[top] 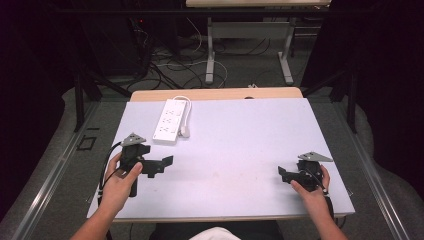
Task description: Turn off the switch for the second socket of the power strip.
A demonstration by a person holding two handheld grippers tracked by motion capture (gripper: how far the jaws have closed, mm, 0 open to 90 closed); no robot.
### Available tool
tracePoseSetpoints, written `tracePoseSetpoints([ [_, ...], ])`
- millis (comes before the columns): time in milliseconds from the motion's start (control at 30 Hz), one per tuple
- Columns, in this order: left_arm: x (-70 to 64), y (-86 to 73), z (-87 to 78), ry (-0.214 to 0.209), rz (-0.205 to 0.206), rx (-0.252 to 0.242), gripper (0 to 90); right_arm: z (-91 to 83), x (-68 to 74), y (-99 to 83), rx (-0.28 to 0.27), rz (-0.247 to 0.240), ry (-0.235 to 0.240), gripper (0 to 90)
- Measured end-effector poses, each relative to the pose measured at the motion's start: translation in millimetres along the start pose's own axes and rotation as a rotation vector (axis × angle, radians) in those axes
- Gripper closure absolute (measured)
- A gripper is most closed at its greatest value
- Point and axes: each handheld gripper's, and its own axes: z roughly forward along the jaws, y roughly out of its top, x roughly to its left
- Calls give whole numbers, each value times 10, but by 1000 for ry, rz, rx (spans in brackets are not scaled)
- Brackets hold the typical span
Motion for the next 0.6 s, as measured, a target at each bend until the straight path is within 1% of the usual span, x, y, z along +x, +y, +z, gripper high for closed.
tracePoseSetpoints([
  [33,13,-26,-20,0,-16,-5,6,-1,0,0,0,0,0,145],
  [133,67,-100,-74,15,-37,-24,6,0,4,-1,1,1,-1,145],
  [167,91,-120,-95,17,-42,-20,6,2,5,-1,1,3,-1,145],
  [233,133,-164,-124,33,-58,-39,7,2,6,0,1,2,-2,145],
  [300,180,-204,-153,61,-64,-55,7,-1,8,0,0,0,-3,145],
  [367,232,-241,-184,90,-66,-56,6,-3,8,0,0,-1,-4,145],
  [400,263,-261,-195,108,-60,-59,7,-3,7,0,1,-1,-4,145],
  [467,313,-307,-202,141,-69,-73,7,-4,6,-1,0,-1,-4,145],
  [533,367,-352,-210,148,-90,-78,7,-4,6,-1,0,-1,-4,145],
  [600,419,-399,-209,167,-99,-74,7,-3,5,-2,1,1,-3,145],
])
